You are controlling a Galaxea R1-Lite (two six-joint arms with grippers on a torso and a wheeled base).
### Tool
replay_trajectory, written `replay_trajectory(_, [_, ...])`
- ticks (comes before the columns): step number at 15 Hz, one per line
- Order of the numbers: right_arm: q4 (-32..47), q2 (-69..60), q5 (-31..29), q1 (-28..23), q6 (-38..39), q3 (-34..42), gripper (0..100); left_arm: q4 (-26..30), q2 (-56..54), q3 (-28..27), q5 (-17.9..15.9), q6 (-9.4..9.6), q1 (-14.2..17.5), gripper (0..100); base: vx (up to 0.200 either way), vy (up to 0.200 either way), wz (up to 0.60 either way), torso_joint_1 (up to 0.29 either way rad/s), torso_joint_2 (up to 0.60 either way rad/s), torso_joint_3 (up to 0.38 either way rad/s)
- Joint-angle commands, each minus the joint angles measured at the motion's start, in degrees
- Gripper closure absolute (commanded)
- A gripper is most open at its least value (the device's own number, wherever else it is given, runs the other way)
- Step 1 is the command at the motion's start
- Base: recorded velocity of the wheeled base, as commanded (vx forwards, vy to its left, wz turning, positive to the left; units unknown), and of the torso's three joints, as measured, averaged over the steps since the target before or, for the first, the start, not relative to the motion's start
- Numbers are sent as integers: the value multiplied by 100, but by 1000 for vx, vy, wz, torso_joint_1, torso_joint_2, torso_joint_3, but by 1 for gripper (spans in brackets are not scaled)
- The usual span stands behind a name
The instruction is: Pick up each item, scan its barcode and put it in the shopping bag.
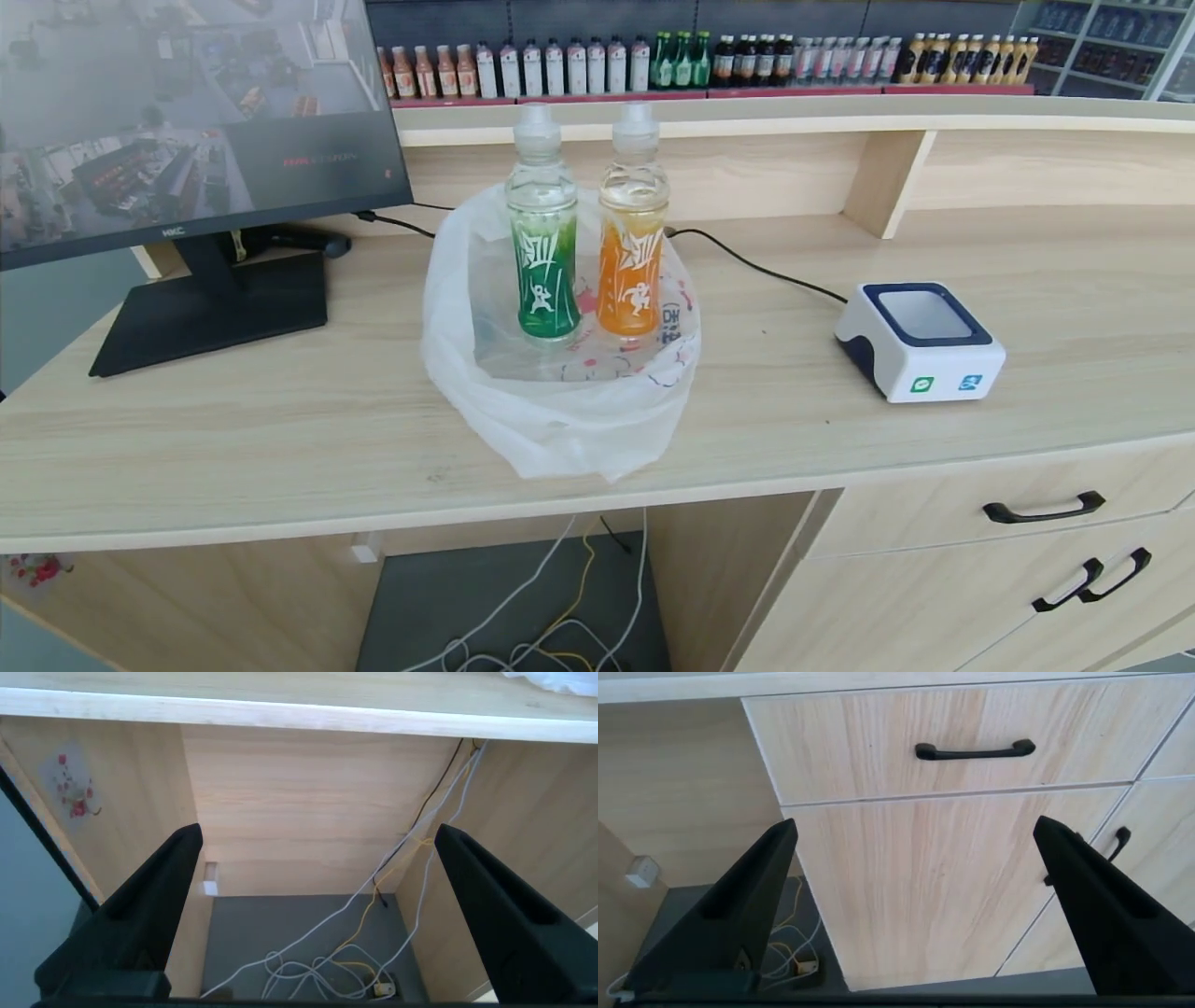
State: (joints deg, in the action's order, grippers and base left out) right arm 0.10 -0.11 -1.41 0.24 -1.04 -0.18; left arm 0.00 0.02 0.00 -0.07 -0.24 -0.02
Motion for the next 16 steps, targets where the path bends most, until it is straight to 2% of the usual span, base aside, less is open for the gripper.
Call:
replay_trajectory(1, [-1,20,1,2,-11,1,0,0,-2,0,-1,7,-6,0,0,-200,0,2,2,-2])
replay_trajectory(16, [-10,11,1,2,16,1,0,0,-2,0,7,-20,2,0,0,-200,0,2,4,1])
